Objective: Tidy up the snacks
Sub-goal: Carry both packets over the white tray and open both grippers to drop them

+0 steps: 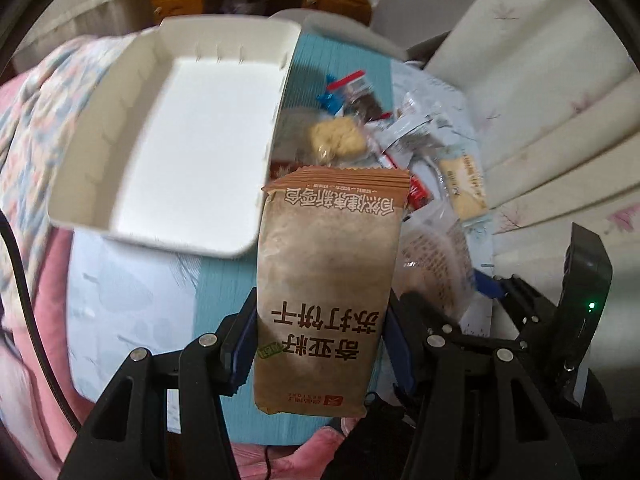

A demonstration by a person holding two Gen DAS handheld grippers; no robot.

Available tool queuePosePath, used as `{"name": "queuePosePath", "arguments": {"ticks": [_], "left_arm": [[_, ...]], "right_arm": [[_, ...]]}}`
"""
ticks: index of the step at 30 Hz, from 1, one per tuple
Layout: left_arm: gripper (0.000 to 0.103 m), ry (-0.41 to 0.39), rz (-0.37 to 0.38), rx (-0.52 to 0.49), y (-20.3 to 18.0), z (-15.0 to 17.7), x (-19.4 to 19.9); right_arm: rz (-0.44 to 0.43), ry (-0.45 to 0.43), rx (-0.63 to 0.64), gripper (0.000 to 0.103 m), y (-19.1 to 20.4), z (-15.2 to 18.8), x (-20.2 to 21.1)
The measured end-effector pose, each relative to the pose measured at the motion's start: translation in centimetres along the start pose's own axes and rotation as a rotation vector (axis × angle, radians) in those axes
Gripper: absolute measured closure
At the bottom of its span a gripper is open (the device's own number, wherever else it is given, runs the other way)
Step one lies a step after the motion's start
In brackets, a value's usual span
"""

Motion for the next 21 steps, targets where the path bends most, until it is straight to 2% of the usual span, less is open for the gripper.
{"name": "queuePosePath", "arguments": {"ticks": [10,21], "left_arm": [[0.048,-0.043,0.038,-0.139,4.1,-3.0,3.1],[0.048,-0.136,0.029,-0.242,10.1,-8.2,6.0]], "right_arm": [[0.006,-0.085,-0.109,0.024,6.4,-1.6,1.5],[-0.024,-0.194,-0.189,0.024,13.0,-6.0,0.7]]}}
Point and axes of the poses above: each gripper's, at about its wrist camera, not at the fingertips, and x roughly against the way its jaws point, y to its left, z to its underside, the point moved 4 cm from there along -x, roughly the way its jaws point, and after that the axes turned 3 degrees about z, right-handed, at the moved point
